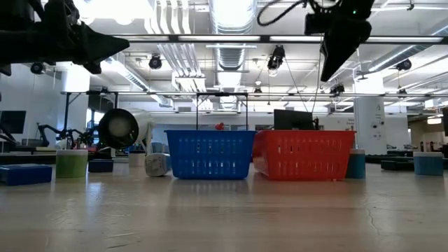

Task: Sort adapters and digital timers
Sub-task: Put the purple charger adaptor into the red bin

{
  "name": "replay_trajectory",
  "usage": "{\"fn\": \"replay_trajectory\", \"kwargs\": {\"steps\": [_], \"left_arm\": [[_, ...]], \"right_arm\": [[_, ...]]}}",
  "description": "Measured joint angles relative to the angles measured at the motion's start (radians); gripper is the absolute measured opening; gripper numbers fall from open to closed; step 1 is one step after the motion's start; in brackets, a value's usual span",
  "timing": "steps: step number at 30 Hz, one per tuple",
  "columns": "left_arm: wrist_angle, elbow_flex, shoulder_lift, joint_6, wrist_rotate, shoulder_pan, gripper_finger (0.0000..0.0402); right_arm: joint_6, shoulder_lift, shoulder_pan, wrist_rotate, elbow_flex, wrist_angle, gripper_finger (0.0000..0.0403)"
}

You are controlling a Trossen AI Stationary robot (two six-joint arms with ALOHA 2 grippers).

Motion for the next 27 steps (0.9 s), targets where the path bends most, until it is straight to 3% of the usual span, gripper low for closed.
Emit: {"fn": "replay_trajectory", "kwargs": {"steps": [6,13,19,27], "left_arm": [[-0.003,0.0,0.009,0.009,0.0,0.0,0.0003],[0.009,0.0,0.012,0.012,-0.014,0.0,0.0003],[0.017,0.0,0.012,0.003,-0.014,0.0,0.0003],[0.009,0.0,0.012,0.0,-0.014,0.0,0.0003]], "right_arm": [[-0.076,-0.001,-0.165,-0.078,-0.078,-0.058,0.018],[0.064,0.069,-0.267,-0.103,-0.138,-0.092,0.0266],[0.122,0.142,-0.323,-0.101,-0.16,-0.08,0.0299],[0.161,0.23,-0.37,-0.081,-0.171,0.012,0.03]]}}
